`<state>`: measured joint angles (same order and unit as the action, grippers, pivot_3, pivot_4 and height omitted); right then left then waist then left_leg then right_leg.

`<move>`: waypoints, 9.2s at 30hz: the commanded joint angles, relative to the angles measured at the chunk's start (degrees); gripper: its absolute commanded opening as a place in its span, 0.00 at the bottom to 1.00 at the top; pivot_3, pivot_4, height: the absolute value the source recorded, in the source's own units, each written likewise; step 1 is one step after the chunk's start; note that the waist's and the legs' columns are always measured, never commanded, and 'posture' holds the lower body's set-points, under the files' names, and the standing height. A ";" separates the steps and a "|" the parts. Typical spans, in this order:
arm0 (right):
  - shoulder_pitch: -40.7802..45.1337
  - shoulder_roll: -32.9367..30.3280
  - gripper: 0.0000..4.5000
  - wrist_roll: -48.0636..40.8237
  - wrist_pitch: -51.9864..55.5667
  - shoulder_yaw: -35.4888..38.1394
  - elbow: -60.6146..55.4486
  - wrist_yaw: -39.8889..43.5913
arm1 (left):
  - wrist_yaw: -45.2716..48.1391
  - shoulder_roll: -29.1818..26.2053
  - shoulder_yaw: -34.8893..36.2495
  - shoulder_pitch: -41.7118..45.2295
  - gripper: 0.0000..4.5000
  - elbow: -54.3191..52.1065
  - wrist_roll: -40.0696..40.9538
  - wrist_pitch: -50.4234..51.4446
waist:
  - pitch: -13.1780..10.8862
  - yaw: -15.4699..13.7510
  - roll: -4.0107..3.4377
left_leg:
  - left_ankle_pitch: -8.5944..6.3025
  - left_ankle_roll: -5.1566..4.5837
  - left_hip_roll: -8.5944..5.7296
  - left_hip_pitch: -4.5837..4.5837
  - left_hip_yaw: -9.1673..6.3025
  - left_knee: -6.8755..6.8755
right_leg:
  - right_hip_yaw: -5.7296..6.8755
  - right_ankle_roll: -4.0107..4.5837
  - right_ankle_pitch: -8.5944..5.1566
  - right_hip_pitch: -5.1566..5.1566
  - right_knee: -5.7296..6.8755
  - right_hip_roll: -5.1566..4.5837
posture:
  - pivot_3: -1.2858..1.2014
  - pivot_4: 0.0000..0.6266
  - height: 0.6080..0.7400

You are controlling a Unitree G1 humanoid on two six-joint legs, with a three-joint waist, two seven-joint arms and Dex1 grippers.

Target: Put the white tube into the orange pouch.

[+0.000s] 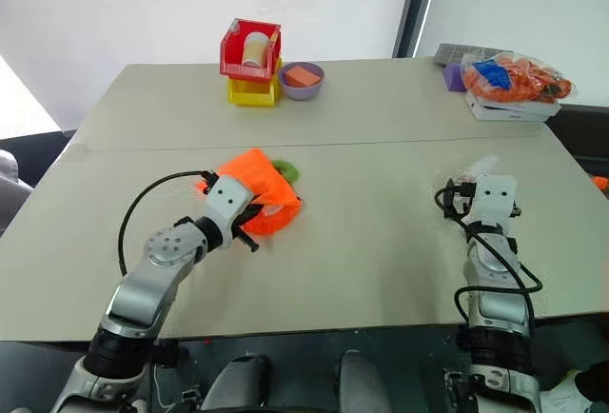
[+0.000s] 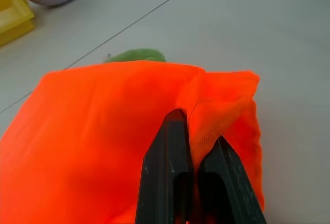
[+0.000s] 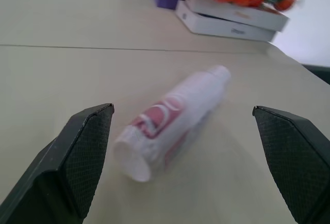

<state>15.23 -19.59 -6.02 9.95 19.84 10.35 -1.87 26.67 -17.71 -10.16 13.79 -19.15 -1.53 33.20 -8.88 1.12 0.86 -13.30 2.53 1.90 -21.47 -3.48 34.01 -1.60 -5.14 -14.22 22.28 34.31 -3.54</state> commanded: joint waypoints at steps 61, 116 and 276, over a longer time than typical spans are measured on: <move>-7.92 -9.56 0.27 -15.52 13.66 -29.34 -30.82 40.21 | 3.31 -2.53 6.39 5.99 0.00 1.78 12.66 2.94 | -0.15 -0.36 0.04 | -0.04 -0.06 -0.03 -0.05 -0.07 0.09 | -0.02 -0.08 -0.05 -0.01 -0.10 0.01 | 0.52 0.24 1.00; 6.51 -0.51 0.96 -8.88 23.05 -26.78 -22.42 37.19 | 17.66 -22.47 14.91 -8.25 0.00 0.92 19.60 -4.08 | -0.17 -0.01 0.03 | -0.04 -0.05 0.04 -0.01 -0.10 -0.05 | 0.01 0.04 0.00 0.21 0.04 0.05 | 0.52 0.24 1.00; 3.09 3.88 0.00 -8.24 19.49 -18.87 -34.38 15.90 | -3.54 11.46 -17.42 11.87 0.70 8.68 -21.41 -1.98 | -0.16 -0.27 -0.02 | -0.04 -0.08 0.02 -0.12 -0.16 -0.10 | 0.00 -0.23 -0.15 0.16 -0.06 0.14 | 0.52 0.24 1.00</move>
<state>17.43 -15.84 -14.21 30.07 0.75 -20.79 13.95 23.00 -6.23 -27.43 24.95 -8.54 -22.08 30.79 -9.04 0.84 0.84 -13.34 2.45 1.92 -21.60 -3.63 33.92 -1.59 -5.38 -14.37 22.44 34.25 -3.41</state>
